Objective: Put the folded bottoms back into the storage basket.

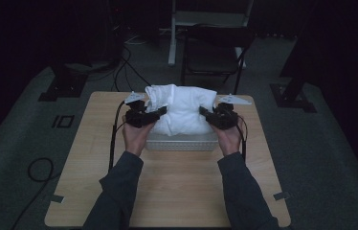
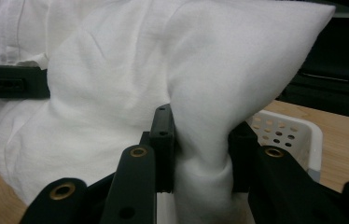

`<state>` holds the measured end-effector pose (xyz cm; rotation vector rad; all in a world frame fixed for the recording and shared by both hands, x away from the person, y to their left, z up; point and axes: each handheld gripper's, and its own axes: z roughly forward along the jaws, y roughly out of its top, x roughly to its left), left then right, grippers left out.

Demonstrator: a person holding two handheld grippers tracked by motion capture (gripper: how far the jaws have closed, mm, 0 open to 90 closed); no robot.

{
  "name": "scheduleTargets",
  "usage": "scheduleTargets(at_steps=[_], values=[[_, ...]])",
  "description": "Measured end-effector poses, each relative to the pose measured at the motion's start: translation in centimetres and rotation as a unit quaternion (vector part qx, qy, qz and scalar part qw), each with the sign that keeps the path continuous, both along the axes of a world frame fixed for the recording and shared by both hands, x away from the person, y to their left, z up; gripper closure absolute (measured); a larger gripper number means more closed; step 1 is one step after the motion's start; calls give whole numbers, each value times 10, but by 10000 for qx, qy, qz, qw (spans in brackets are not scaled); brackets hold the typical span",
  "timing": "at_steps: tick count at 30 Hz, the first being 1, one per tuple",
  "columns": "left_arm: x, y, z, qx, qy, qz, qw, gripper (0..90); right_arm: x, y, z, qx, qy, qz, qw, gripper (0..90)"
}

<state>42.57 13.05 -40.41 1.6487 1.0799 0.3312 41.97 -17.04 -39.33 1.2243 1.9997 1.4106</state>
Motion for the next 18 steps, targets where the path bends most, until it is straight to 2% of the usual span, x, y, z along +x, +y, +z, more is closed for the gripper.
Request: scheduleTargets(at_steps=[9,18], values=[[8,-2,0,91,-2,34,10000,537,8,0,-3,47,60,-45,10000,709],[17,-4,-5,151,132,103,9997,539,16,0,-8,46,172,-76,9998,709]])
